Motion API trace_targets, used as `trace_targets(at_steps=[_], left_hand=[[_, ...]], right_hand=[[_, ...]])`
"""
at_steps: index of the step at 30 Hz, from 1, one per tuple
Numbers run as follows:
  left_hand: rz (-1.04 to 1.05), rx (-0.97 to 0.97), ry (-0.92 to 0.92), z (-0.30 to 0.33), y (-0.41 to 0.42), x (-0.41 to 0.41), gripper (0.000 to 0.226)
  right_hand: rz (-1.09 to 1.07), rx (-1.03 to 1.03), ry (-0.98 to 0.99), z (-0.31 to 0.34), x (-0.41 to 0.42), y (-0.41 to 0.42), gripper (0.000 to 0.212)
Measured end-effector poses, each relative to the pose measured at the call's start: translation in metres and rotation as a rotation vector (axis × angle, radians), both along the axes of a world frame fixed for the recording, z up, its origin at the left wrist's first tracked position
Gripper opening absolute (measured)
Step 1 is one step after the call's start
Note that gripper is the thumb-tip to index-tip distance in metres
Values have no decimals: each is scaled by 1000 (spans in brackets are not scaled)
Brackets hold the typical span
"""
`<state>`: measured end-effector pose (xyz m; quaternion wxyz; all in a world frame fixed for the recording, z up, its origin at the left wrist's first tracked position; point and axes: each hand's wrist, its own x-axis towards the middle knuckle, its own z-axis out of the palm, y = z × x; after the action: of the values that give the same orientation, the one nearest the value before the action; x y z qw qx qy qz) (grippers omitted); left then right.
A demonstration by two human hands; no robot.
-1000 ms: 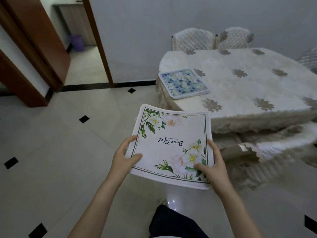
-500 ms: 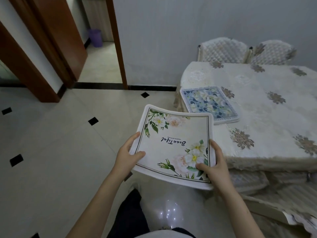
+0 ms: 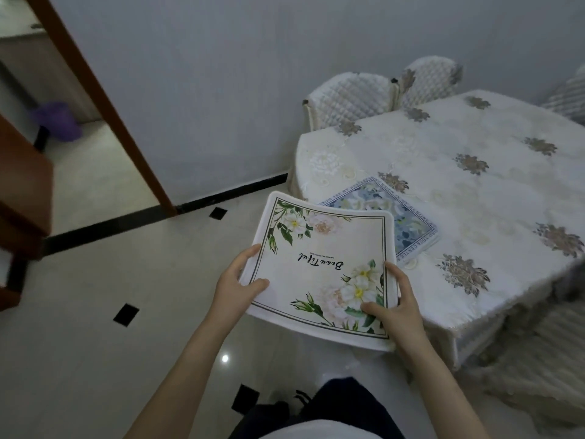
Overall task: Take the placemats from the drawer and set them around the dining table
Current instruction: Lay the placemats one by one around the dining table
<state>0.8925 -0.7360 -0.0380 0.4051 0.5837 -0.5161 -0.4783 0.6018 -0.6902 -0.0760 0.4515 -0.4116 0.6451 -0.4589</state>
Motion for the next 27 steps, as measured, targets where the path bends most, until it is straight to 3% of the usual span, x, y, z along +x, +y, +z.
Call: trace_targets(at_steps=[19, 27], left_hand=[[-298, 43, -1, -12, -251, -69, 58], [-505, 45, -39, -33, -310, -119, 55]], right_hand=[[-330, 21, -21, -18, -38, -165, 83], [-473, 55, -29, -26, -64, -183, 81]])
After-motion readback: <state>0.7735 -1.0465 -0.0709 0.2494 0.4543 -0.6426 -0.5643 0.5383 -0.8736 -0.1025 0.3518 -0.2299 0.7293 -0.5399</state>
